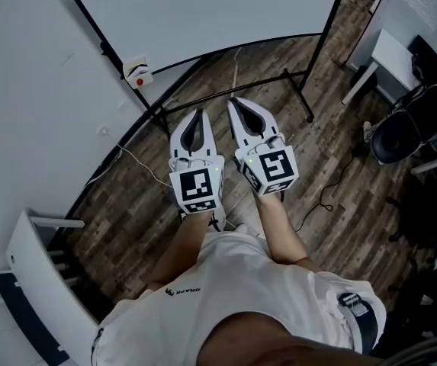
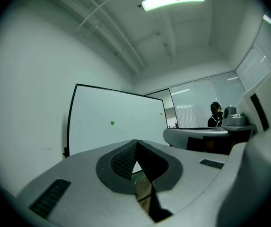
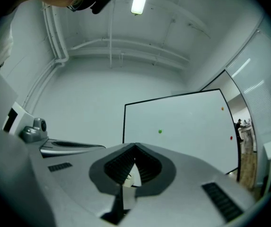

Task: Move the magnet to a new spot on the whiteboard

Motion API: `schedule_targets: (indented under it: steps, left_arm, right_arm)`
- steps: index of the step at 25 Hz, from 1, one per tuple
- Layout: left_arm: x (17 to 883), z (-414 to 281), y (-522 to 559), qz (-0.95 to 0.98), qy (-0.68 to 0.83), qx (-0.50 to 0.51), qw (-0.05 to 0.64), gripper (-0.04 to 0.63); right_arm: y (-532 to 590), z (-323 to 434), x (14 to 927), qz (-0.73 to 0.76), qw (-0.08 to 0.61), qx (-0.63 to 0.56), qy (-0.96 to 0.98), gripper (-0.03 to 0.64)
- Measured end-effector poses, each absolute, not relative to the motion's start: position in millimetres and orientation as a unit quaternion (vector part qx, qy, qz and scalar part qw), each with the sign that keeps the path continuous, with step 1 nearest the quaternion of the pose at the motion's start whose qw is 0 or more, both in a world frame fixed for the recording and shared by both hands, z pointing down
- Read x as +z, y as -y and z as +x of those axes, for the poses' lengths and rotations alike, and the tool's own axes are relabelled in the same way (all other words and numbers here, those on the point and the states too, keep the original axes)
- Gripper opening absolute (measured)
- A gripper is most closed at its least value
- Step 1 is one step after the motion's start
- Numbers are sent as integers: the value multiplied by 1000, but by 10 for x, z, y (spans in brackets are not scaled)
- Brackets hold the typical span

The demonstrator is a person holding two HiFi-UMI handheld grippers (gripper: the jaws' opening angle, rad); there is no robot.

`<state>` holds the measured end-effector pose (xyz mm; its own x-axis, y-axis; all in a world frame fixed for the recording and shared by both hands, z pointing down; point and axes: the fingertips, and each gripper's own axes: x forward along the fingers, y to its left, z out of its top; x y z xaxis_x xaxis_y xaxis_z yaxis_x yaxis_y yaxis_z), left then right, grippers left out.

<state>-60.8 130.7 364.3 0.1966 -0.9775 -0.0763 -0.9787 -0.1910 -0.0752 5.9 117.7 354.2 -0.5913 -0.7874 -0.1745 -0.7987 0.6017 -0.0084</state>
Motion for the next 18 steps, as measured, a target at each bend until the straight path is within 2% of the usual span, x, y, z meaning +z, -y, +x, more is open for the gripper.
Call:
schedule_targets:
  steps: [9,18]
  left_arm:
    - [3651,-714,-672,-767,-638,28,59,3]
    - [3460,-905,440,-767,-636,47,69,3]
  right_arm:
    - [-595,-65,3598,-434,70,50,-897,14]
    - [468,-266,3451,-437,77,60,-894,14]
